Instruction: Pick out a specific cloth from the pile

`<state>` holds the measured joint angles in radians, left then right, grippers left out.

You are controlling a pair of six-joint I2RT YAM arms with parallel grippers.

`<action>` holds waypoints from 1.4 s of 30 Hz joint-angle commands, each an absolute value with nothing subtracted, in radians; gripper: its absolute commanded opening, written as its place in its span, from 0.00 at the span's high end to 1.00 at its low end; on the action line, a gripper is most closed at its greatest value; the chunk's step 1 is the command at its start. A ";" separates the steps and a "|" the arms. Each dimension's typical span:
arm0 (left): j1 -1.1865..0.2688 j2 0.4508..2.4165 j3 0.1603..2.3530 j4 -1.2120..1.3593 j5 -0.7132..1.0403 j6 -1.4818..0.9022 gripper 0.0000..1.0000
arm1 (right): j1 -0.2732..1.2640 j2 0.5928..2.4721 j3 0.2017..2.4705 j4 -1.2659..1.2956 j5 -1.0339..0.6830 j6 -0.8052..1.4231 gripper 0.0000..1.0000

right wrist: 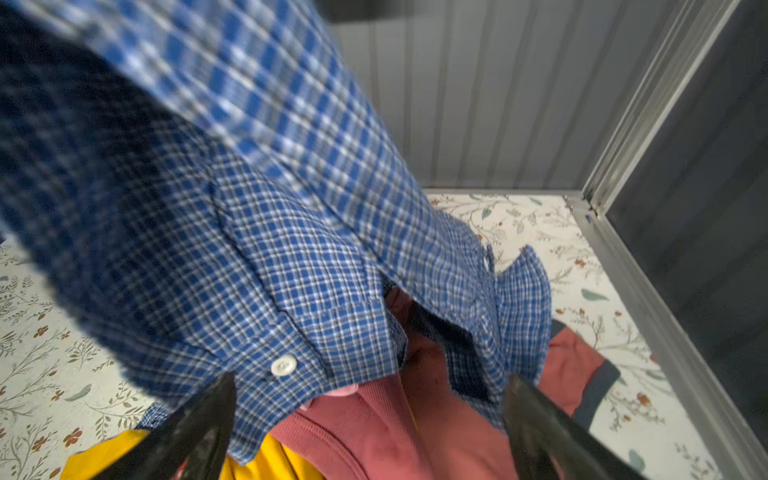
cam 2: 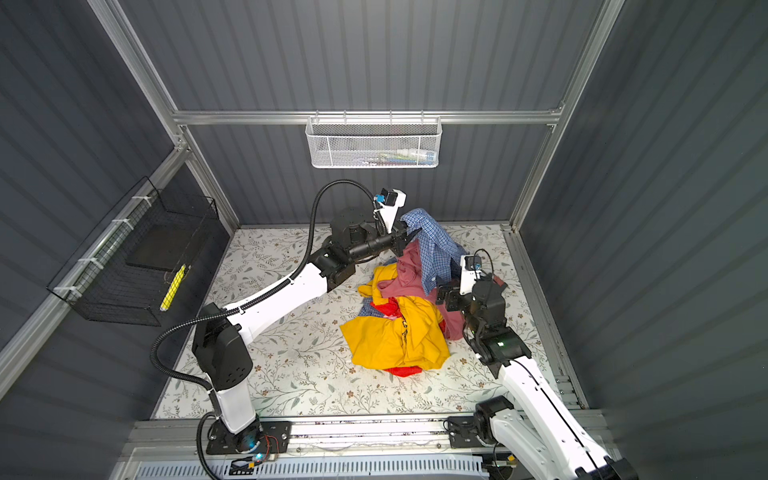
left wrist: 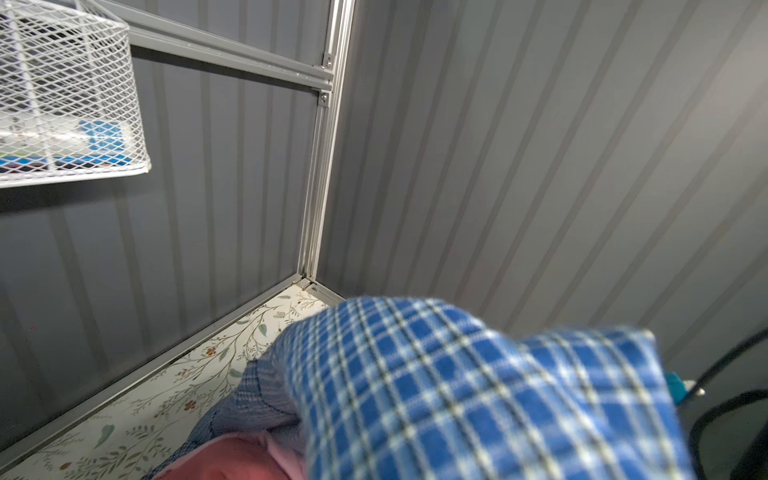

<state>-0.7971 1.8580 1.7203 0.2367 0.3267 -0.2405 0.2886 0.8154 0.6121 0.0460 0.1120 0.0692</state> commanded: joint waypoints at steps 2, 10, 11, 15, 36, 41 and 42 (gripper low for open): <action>-0.795 1.862 1.782 0.266 0.415 -0.285 1.00 | 0.287 0.763 0.592 0.201 0.056 -0.101 0.01; -0.796 1.831 1.773 0.240 0.453 -0.273 1.00 | 0.248 0.878 0.657 0.255 -0.082 -0.251 0.01; -0.796 1.824 1.768 0.234 0.453 -0.267 1.00 | 0.244 0.897 0.664 0.268 -0.109 -0.264 0.01; -0.795 1.806 1.763 0.200 0.474 -0.259 1.00 | 0.236 0.982 0.710 0.325 -0.102 -0.320 0.01; -0.776 1.664 1.579 0.196 0.405 -0.247 1.00 | 0.144 1.171 0.916 0.394 -0.377 -0.346 0.86; -0.752 1.638 1.527 0.149 0.276 -0.216 0.59 | 0.140 1.162 1.085 0.156 -0.363 -0.344 1.00; -0.751 1.641 1.529 0.120 0.257 -0.197 0.52 | 0.141 1.167 1.122 0.112 -0.348 -0.339 1.00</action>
